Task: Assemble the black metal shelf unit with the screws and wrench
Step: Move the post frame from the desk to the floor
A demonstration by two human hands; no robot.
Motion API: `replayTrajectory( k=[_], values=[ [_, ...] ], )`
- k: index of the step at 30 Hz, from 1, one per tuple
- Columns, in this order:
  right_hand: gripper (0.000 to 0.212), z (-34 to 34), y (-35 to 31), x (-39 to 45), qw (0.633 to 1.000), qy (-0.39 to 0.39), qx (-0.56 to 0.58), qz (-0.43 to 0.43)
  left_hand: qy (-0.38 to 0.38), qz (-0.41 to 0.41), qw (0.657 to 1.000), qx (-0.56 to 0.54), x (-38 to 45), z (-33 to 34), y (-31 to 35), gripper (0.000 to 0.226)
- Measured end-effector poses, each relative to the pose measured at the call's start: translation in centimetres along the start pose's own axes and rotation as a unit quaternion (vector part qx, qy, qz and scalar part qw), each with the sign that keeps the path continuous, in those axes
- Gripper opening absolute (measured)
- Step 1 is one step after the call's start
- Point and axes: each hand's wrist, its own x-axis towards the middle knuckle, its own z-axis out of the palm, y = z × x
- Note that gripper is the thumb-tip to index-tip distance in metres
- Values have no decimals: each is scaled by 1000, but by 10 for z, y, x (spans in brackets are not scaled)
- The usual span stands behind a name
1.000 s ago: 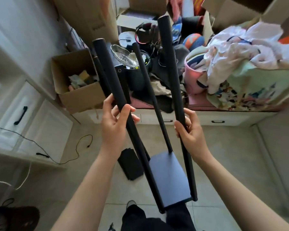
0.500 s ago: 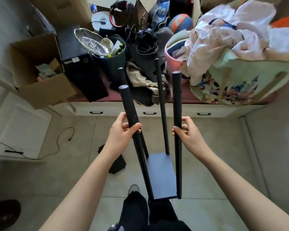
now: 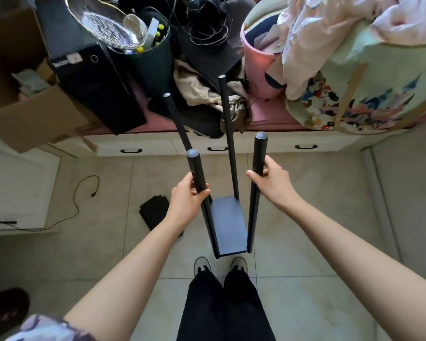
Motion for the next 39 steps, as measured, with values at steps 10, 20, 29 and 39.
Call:
replayTrajectory(
  k=[10,20,29,39],
  values=[
    [8,48,49,52,997,3,38,73,41,-43,998,37,66,36,-60,22],
    [17,97,106,56,988,24,93,121,86,-113,990,24,80,69,-128,18],
    [17,121,142,44,987,24,75,140,91,-137,986,10,72,90,-169,21],
    [14,125,165,48,992,-3,30,119,82,-110,990,26,74,101,-188,25]
  ],
)
